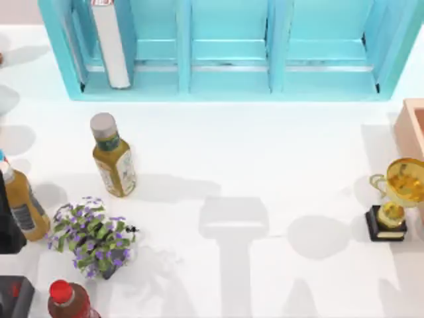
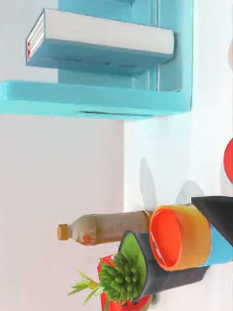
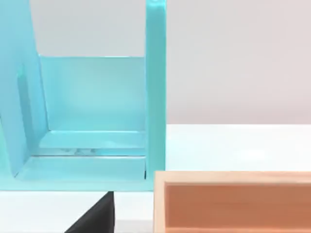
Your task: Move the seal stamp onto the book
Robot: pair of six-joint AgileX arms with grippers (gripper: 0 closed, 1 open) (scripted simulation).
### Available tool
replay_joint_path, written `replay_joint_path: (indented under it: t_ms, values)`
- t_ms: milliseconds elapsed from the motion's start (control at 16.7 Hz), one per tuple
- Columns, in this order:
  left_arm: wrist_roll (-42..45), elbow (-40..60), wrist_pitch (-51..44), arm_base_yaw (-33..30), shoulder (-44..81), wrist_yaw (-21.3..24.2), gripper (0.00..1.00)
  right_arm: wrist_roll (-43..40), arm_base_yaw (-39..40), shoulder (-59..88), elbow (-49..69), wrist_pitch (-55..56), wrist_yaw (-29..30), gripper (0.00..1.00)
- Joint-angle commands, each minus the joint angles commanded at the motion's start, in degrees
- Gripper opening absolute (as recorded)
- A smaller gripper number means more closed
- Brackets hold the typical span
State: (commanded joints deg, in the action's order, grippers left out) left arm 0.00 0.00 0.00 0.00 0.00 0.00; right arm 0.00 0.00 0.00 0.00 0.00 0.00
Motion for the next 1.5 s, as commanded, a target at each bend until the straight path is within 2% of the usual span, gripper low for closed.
replay_joint_path:
  t_ms: [240,480,720,1200,1500]
  values:
    - [-0.08,1.27,0.76,-0.43,1.83,-0.36,1.0,0.0,0.0,0.0,0.0,0.0,0.0,1.0]
    - [-0.57,8.19,4.91,-2.53,12.8,-2.28,1.0,0.0,0.0,0.0,0.0,0.0,0.0,1.0]
    - [-1.24,18.74,11.28,-6.02,33.06,-4.91,1.0,0.0,0.0,0.0,0.0,0.0,0.0,1.0]
    - [-2.48,40.17,23.56,-13.65,82.77,-10.17,1.0,0.0,0.0,0.0,0.0,0.0,0.0,1.0]
    - [-3.96,49.89,29.18,-16.67,101.41,-12.55,1.0,0.0,0.0,0.0,0.0,0.0,0.0,1.0]
